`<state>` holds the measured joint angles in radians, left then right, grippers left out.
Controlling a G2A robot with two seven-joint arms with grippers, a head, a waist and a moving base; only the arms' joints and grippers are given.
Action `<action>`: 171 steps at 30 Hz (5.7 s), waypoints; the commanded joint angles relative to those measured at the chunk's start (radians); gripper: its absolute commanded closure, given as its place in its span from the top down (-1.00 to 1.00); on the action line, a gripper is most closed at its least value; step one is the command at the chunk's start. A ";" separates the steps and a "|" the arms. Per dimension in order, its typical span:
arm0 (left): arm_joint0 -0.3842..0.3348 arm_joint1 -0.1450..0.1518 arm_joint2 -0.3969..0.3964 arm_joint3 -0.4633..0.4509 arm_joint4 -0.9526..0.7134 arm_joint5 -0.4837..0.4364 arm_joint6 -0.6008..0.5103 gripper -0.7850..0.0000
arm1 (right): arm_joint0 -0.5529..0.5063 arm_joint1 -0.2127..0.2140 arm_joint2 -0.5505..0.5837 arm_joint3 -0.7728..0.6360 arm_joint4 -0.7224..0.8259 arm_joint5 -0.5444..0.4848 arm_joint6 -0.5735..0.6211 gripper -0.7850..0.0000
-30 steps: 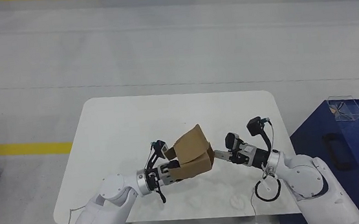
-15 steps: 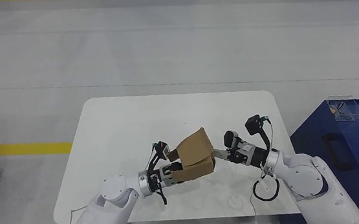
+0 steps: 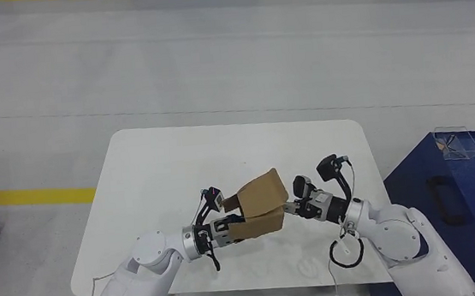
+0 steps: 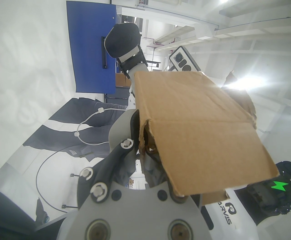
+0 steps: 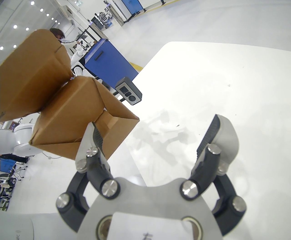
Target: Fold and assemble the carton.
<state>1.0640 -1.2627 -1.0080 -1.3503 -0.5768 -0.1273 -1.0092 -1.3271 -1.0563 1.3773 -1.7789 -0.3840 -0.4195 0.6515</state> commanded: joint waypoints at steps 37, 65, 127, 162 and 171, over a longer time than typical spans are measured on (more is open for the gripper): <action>0.012 -0.013 0.029 0.000 -0.007 -0.052 0.042 -1.00 | -0.203 0.013 0.287 -0.026 -0.153 0.059 -0.498 1.00; 0.038 -0.016 0.029 -0.083 -0.050 0.070 0.148 -1.00 | -0.215 0.012 0.310 -0.020 -0.128 0.039 -0.527 1.00; 0.312 -0.150 0.055 -0.660 -0.705 0.410 1.521 1.00 | -0.215 0.012 0.310 -0.020 -0.128 0.039 -0.527 1.00; 0.273 -0.129 0.075 -0.583 -0.331 1.033 1.924 1.00 | -0.031 -0.016 -0.066 0.076 -0.560 0.273 -0.261 1.00; 0.178 -0.174 0.111 -0.393 -0.295 1.098 1.859 1.00 | 0.050 -0.046 -0.230 0.160 -0.635 0.304 -0.211 1.00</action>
<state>1.2441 -1.4322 -0.8953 -1.7532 -0.8741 0.9675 0.8526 -1.2839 -1.1002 1.1599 -1.6256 -1.0135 -0.1146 0.4336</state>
